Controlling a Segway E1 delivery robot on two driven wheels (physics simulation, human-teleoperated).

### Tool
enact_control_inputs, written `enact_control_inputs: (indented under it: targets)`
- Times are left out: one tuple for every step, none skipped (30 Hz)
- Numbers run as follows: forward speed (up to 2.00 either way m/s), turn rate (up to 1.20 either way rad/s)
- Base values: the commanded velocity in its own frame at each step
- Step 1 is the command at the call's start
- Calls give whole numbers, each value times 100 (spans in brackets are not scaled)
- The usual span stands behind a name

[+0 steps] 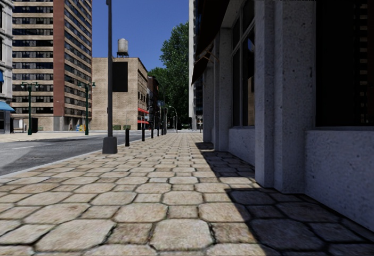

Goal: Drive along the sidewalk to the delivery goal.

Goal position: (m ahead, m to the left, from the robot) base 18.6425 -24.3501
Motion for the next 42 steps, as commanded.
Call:
enact_control_inputs:
  targets:
    - [200,0]
    - [200,0]
    - [200,0]
    - [200,0]
    - [200,0]
    - [200,0]
    - [200,0]
    - [200,0]
    - [200,0]
    - [200,0]
    - [200,0]
    - [200,0]
    - [200,0]
    - [200,0]
    - [200,0]
    - [200,0]
    - [200,0]
    - [200,0]
    - [200,0]
    - [200,0]
    - [200,0]
    - [200,0]
    - [200,0]
    - [200,0]
    - [200,0]
    - [200,0]
    - [200,0]
    - [200,0]
    - [200,0]
    - [200,0]
    - [200,0]
    - [200,0]
    - [200,0]
    - [200,0]
    - [200,0]
    - [200,0]
    - [200,0]
    - [200,0]
    - [200,0]
    - [200,0]
    - [200,0]
    - [200,0]
